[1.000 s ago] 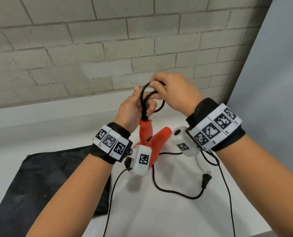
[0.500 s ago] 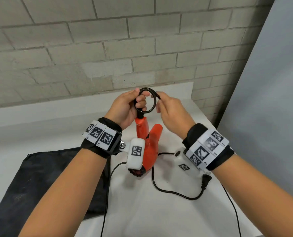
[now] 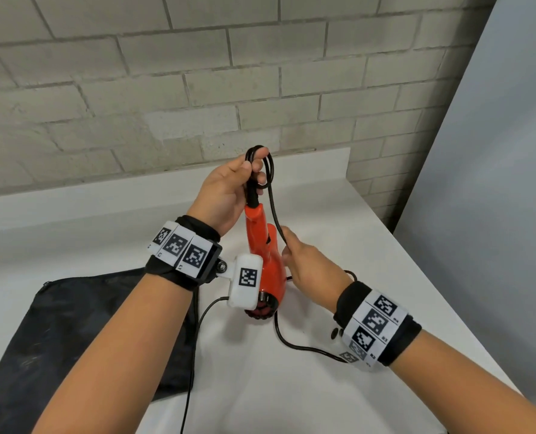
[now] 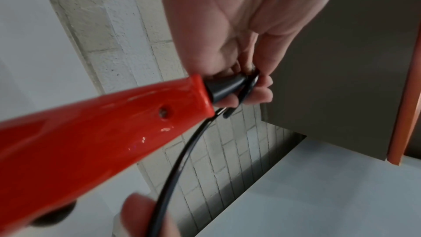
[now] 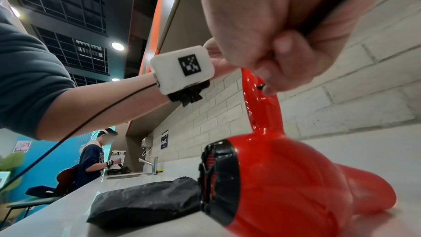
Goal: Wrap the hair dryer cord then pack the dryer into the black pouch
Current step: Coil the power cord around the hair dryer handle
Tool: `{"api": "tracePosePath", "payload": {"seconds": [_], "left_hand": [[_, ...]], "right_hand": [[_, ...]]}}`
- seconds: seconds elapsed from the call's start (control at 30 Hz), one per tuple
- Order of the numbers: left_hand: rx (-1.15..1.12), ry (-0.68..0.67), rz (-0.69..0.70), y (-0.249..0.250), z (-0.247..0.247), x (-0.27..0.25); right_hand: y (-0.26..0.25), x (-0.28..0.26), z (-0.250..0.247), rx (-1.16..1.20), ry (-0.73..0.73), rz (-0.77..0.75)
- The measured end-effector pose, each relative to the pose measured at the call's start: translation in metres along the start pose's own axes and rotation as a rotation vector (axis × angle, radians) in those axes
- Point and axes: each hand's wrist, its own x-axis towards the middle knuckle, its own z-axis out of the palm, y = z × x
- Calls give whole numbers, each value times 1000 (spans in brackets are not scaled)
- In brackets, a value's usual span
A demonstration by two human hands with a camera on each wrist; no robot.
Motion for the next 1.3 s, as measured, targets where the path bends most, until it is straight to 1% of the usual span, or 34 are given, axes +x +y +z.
{"api": "tracePosePath", "payload": {"seconds": [0.07,0.1,0.13,0.2,0.27,0.3,0.37,0.43,0.5,0.57,0.63,0.67,0.7,0.77,0.87,0.93,1.0,1.07,1.13,1.23,1.3], "left_hand": [[39,35,15,0,2,-1],[57,60,26,0,3,-1],[81,83,37,-1,4,-1],[131,106,57,-1,6,-1],[176,81,66,-2,8,-3],[197,51,66,-2,10,-4],[239,-11,54,-1,13,-5],[299,-60,50,2,17,-5],[359,-81,49,2,22,-6],[309,-63,8,2,24,-6],[237,-63,-27,0,24,-6],[202,-69,-43,0,22,-6],[169,-74,-54,0,21,-5],[148,-81,-52,1,16,-4],[137,-84,-50,2,13,-4],[154,-74,-44,3,12,-4],[158,-73,-51,4,16,-3],[116,-70,-83,5,20,-2],[100,-45,-109,7,23,-1],[86,-17,-133,7,21,2],[54,-18,-154,7,19,4]], "right_hand": [[3,-3,-2,-76,77,9],[4,-4,-5,-180,140,-18],[4,-6,-10,-329,205,-74],[3,-6,-22,-607,368,-237],[-3,-6,-40,-776,515,-406],[-7,-5,-51,-827,565,-475],[-19,0,-70,-851,629,-575],[-32,8,-80,-847,645,-606],[-46,17,-86,-758,615,-560],[-59,27,-94,-560,537,-413],[-61,38,-101,-381,399,-239],[-59,42,-103,-301,328,-198],[-56,46,-104,-198,272,-189],[-51,50,-104,0,219,-193],[-38,49,-105,159,168,-171],[-31,48,-106,217,162,-165],[-27,49,-106,206,209,-191],[-29,49,-106,168,265,-212],[-29,49,-103,204,281,-220],[-24,50,-89,349,296,-207],[-19,48,-73,295,358,-168]]}}
